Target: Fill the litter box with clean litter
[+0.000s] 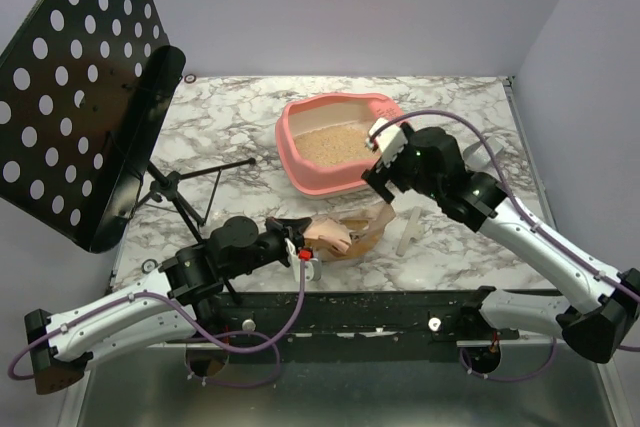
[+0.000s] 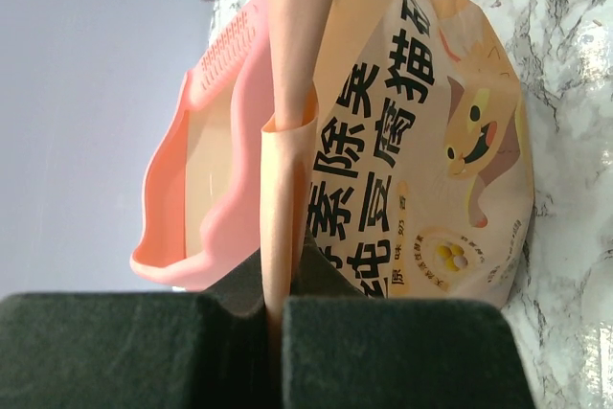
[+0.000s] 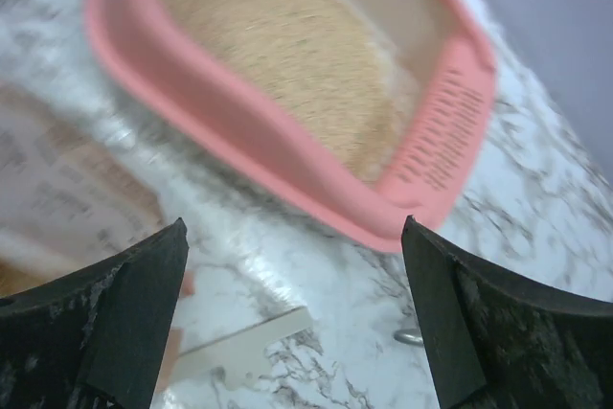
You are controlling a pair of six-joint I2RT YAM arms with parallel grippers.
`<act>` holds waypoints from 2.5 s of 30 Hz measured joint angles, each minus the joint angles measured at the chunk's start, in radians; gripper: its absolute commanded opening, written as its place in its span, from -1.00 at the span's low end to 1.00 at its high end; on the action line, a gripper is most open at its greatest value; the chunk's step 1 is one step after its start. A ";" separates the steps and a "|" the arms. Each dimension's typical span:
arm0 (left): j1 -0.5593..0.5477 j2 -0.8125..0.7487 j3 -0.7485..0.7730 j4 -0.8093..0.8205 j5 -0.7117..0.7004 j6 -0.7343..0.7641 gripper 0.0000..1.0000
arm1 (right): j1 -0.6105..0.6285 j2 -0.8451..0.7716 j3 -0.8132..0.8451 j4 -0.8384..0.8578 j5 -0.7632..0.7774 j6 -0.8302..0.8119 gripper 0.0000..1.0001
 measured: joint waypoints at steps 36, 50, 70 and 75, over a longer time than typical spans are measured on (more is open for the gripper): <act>0.000 0.066 0.005 0.056 0.060 -0.023 -1.00 | -0.260 0.183 -0.010 -0.135 -0.586 0.427 0.53; -0.001 0.065 0.005 0.056 0.064 -0.026 -1.00 | -0.235 0.177 -0.029 -0.193 -0.653 0.430 -0.20; -0.008 0.044 0.004 0.055 0.050 -0.027 -1.00 | -0.187 -0.282 -0.261 -0.029 -0.412 0.506 -0.99; -0.013 0.049 -0.017 0.108 -0.030 -0.025 -1.00 | -0.153 -0.449 -0.511 0.237 -0.396 0.550 -0.99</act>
